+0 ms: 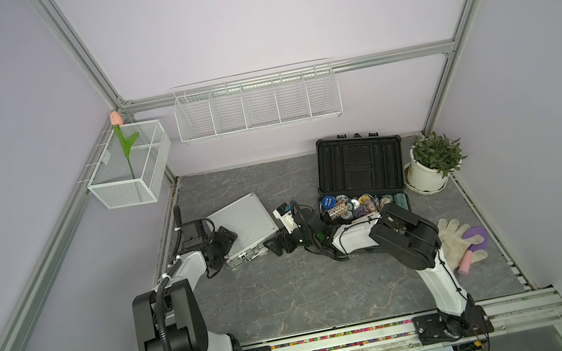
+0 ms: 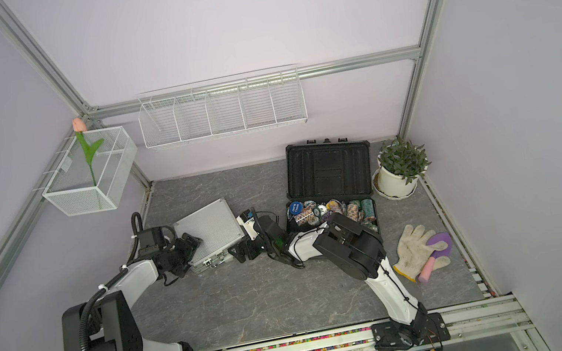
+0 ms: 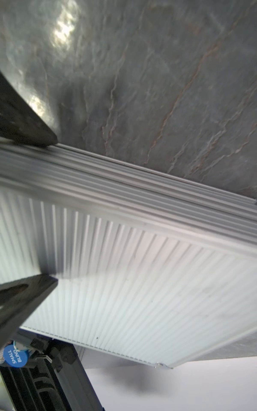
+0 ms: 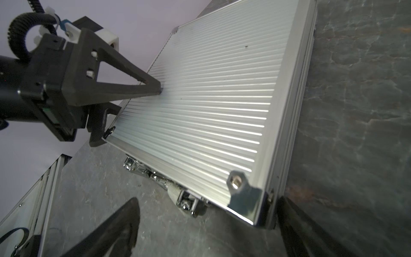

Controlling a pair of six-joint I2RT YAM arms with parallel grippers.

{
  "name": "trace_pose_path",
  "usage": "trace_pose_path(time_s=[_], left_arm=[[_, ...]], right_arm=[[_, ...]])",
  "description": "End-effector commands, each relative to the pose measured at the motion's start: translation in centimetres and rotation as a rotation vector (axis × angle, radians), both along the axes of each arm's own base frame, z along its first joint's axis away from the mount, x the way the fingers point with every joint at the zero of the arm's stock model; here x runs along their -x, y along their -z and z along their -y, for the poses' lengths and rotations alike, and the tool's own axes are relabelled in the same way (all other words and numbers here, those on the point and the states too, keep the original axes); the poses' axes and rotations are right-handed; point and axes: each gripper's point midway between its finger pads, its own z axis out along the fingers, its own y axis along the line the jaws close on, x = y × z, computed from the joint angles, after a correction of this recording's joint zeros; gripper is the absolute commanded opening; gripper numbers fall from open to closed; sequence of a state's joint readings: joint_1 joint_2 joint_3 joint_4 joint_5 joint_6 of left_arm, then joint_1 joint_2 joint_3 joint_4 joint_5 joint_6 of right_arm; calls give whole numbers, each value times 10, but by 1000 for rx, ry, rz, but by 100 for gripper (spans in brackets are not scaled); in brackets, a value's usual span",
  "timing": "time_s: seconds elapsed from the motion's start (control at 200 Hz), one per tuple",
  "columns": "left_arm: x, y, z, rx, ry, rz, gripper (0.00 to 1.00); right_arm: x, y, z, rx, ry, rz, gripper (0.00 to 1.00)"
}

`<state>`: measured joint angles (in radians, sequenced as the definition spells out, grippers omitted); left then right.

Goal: Open the poker set cases
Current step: Adjust the poker set case at the center of the board.

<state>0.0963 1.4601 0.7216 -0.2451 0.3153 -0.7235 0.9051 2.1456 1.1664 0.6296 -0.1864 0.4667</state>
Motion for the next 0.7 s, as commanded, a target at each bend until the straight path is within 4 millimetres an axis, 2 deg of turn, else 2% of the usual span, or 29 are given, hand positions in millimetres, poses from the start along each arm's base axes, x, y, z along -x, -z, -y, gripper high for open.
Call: trace_pose_path(time_s=[0.0, 0.185, 0.28, 0.3, 0.34, 0.555, 0.695], left_arm=[[27, 1, 46, 144, 128, -51, 91], [46, 3, 51, 149, 147, -51, 92], [53, 1, 51, 139, 149, -43, 92], [53, 0, 50, 134, 147, -41, 92], [55, -1, 48, 122, 149, -38, 92], [48, -16, 40, 57, 149, 8, 92], [43, -18, 41, 65, 143, 22, 92]], right_arm=[[74, -59, -36, -177, -244, 62, 96], [105, -61, -14, -182, -250, 66, 95], [109, -62, -1, -164, -213, 75, 95], [113, -54, 7, -143, -203, 64, 95], [113, -54, 13, -136, -179, 64, 95], [117, -49, 43, -83, -70, 115, 97], [122, -48, 48, -58, -38, 132, 97]])
